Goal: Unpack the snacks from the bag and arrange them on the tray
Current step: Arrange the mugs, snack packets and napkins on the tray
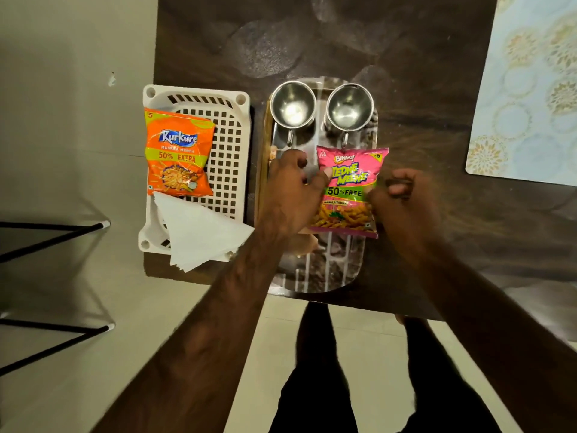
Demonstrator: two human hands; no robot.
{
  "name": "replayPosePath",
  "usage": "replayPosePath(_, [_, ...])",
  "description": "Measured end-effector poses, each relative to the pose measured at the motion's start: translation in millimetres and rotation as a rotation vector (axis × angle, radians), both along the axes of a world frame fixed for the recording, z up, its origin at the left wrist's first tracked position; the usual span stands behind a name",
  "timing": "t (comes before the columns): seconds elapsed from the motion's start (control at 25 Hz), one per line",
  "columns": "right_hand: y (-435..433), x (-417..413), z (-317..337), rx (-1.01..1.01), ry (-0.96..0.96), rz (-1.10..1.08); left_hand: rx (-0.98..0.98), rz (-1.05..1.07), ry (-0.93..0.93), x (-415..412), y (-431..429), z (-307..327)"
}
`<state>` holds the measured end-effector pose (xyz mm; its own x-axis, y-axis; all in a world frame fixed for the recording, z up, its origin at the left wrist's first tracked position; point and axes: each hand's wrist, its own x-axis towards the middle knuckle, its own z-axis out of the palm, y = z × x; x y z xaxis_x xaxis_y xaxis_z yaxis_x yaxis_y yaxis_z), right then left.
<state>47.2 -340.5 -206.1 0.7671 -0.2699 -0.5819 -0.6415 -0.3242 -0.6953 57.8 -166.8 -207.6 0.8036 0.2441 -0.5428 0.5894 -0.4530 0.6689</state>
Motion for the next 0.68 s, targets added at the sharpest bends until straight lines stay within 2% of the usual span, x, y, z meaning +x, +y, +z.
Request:
replayPosePath(0.12, [-2.6, -9.4, 12.9, -0.166, -0.15, 0.03, 0.125, 0.115, -0.178, -4.1, 48.5, 23.6])
replayPosePath(0.2, [5.1, -11.4, 20.1, -0.163, -0.193, 0.076, 0.308, 0.203, -0.258, -7.6, 94.4, 34.4])
replayPosePath(0.28, [22.8, -11.5, 25.5, -0.081, -0.189, 0.138, 0.524, 0.275, -0.164, -9.1, 143.2, 36.5])
replayPosePath(0.36, [45.3, -11.2, 29.3, 0.025, -0.192, 0.228, 0.669, 0.277, 0.099, -10.4, 184.0, 31.5])
replayPosePath(0.44, [67.4, -9.8, 29.8, 0.092, -0.199, 0.316, 0.676, 0.193, 0.331, -10.7, 205.5, 22.6])
replayPosePath(0.48, [77.5, -9.0, 28.7, 0.13, -0.194, 0.342, 0.664, 0.141, 0.38, -10.5, 209.3, 17.1])
replayPosePath(0.56, [93.9, -7.7, 24.5, 0.2, -0.164, 0.376, 0.693, 0.074, 0.362, -12.1, 209.7, 7.3])
replayPosePath(0.68, [108.2, -3.9, 16.5, 0.253, -0.117, 0.434, 0.765, 0.097, 0.235, -13.2, 204.2, 3.6])
